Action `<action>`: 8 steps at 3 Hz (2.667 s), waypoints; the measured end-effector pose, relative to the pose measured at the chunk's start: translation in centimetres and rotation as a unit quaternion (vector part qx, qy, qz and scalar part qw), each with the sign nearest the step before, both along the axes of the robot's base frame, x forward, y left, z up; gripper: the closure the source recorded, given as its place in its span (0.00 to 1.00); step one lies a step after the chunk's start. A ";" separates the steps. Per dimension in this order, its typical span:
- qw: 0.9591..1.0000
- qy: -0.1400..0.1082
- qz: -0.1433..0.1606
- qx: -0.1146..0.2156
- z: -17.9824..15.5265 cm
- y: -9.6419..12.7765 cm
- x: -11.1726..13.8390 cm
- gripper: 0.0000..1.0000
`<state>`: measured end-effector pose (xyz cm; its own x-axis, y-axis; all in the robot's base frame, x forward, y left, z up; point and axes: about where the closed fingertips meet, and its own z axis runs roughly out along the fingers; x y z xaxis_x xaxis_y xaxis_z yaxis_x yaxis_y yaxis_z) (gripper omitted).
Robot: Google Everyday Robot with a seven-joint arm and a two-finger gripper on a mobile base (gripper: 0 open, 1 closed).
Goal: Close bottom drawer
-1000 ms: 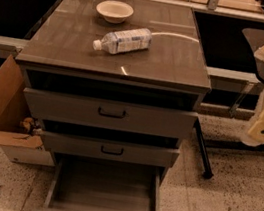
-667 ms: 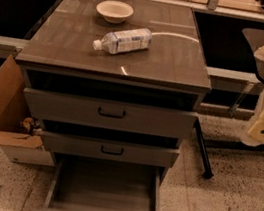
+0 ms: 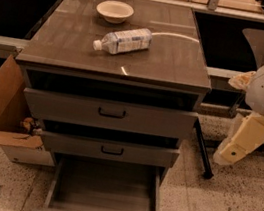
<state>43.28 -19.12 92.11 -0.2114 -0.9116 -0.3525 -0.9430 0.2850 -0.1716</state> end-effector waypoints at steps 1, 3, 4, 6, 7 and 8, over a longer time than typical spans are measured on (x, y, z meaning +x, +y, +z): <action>1.000 0.000 0.000 0.000 0.0 0.0 0.0 0.00; 0.998 0.022 0.027 0.056 -6.3 1.4 -0.5 0.00; 0.994 0.036 0.051 0.094 -12.0 3.0 -1.0 0.00; 0.984 0.069 0.054 0.152 -20.4 5.3 -1.5 0.00; 0.982 0.082 0.079 0.149 -25.2 5.7 -1.5 0.00; 0.979 0.106 0.110 0.136 -33.9 6.0 -1.7 0.00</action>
Offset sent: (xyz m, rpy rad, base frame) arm -0.0003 0.0018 -0.0443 0.1082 0.0633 0.0292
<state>41.54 -13.11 58.19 -0.1159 -0.8214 -0.5584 -0.9928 0.0795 0.0892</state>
